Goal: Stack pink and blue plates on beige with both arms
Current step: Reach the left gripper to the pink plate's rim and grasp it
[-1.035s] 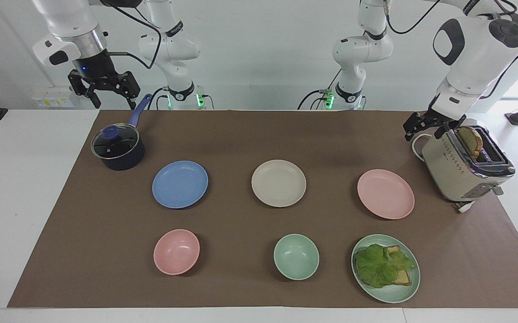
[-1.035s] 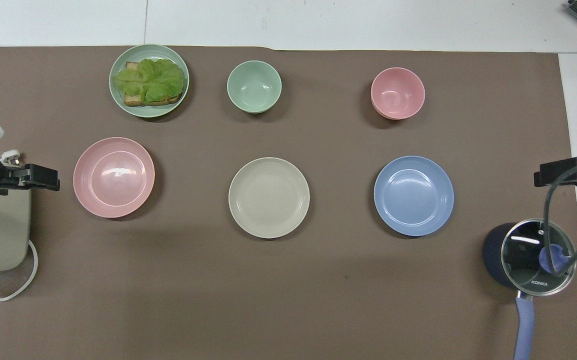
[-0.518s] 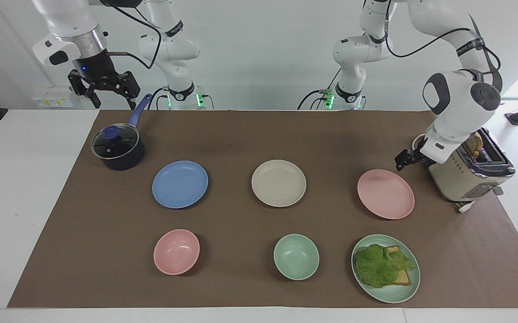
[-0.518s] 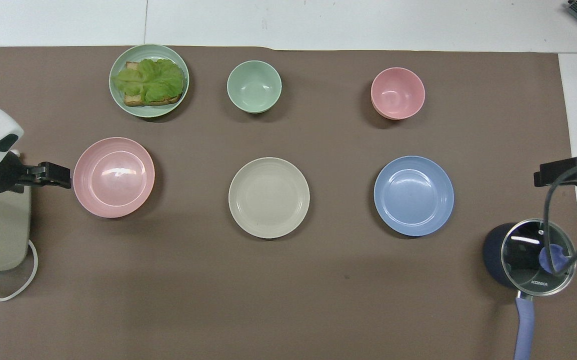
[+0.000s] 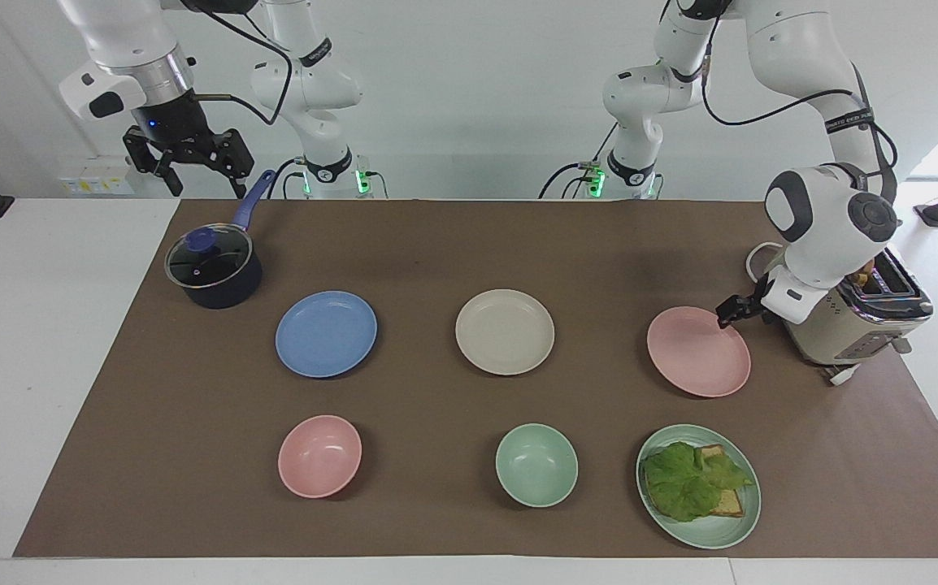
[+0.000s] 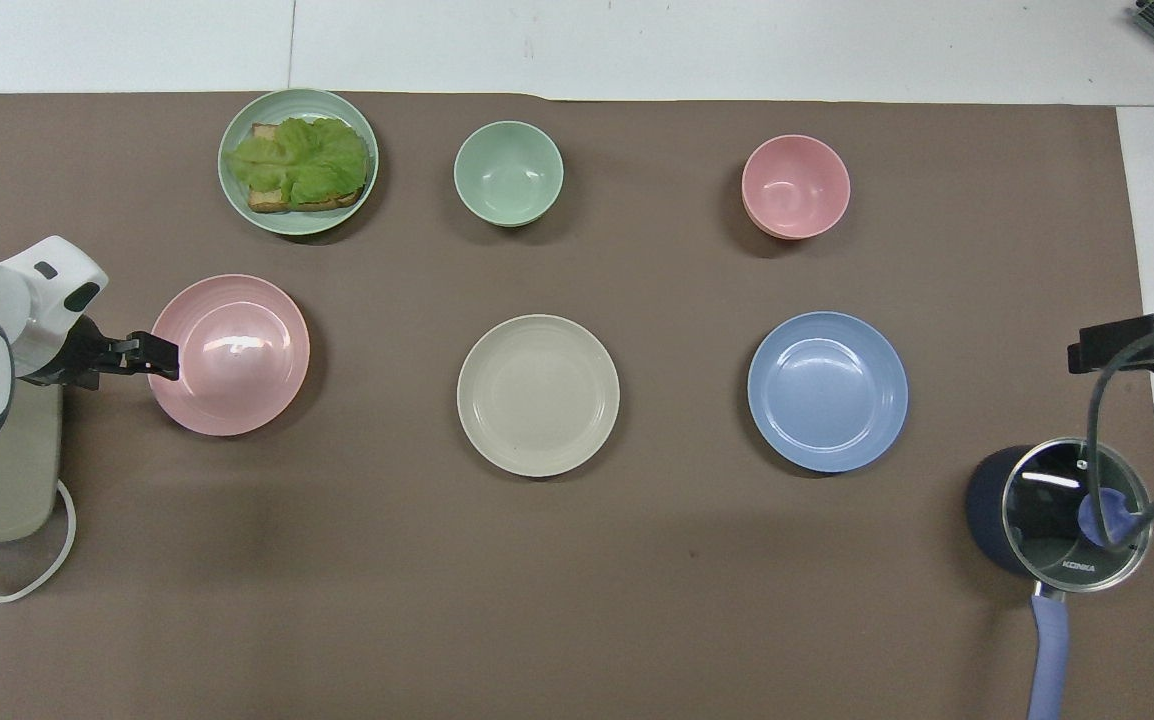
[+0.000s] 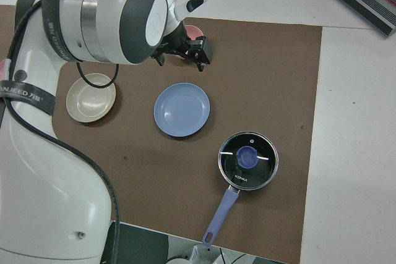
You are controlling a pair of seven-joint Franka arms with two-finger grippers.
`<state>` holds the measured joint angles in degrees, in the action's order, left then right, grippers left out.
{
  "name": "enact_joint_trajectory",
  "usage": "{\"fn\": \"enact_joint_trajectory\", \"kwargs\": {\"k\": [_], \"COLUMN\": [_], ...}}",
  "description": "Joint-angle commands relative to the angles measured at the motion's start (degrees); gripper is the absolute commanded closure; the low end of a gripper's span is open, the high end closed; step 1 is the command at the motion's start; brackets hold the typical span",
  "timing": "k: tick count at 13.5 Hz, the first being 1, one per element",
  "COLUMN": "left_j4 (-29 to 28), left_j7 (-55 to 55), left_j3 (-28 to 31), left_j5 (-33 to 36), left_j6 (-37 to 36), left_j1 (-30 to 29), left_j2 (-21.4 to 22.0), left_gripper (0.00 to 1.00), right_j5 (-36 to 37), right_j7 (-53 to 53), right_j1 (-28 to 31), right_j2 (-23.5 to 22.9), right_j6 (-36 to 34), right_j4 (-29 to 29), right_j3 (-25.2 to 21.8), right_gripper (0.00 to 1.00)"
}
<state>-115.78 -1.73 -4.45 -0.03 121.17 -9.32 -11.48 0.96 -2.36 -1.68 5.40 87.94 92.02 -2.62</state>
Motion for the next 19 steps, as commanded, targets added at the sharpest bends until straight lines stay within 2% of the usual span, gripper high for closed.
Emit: {"fn": "enact_joint_trajectory", "kwargs": {"k": [1, 6, 7, 8, 10, 11, 13, 16, 19], "left_j4": [-2.2, -2.2, -2.1, -2.0, -2.1, -2.1, -2.1, -1.5, 0.0], "left_j7": [-0.9, -0.8, -0.7, -0.7, -0.7, -0.7, -0.7, -0.8, -1.1], "left_j3": [-0.3, -0.3, -0.3, -0.3, -0.2, -0.2, -0.2, -0.2, -0.2], "left_j5": [-0.9, -0.9, -0.9, -0.9, -0.9, -0.9, -0.9, -0.8, -0.8], "left_j6": [3.8, 4.6, 4.6, 4.7, 4.5, 4.6, 4.7, 3.5, 0.1], "left_j1": [-0.5, -0.6, -0.5, -0.6, -0.6, -0.6, -0.7, -0.7, -1.3], "left_j2": [-0.4, -1.8, -1.9, -1.9, -1.8, -1.9, -2.2, -2.2, -1.9], "left_gripper": [0.00, 0.00, 0.10, 0.26, 0.51, 0.54, 0.67, 1.00, 1.00], "right_j5": [-0.3, -0.3, -0.3, -0.3, -0.3, -0.3, -0.3, -0.3, -0.3], "right_j7": [1.1, 1.1, 1.1, 1.1, 1.1, 1.1, 1.1, 1.1, 1.1], "right_j1": [0.4, 0.4, 0.4, 0.4, 0.4, 0.3, 0.3, 0.4, 0.4], "right_j2": [0.7, 0.7, 0.7, 0.7, 0.7, 0.7, 0.7, 0.7, 0.7], "right_j6": [-0.7, -0.7, -0.7, -0.7, -0.7, -0.7, -0.7, -0.7, -0.7], "right_j4": [0.4, 0.4, 0.4, 0.4, 0.4, 0.4, 0.4, 0.4, 0.4], "right_j3": [0.0, 0.0, 0.0, 0.0, 0.0, 0.0, 0.0, 0.0, 0.0], "right_gripper": [0.00, 0.00, 0.00, 0.00, 0.00, 0.00, 0.00, 0.00, 0.00]}}
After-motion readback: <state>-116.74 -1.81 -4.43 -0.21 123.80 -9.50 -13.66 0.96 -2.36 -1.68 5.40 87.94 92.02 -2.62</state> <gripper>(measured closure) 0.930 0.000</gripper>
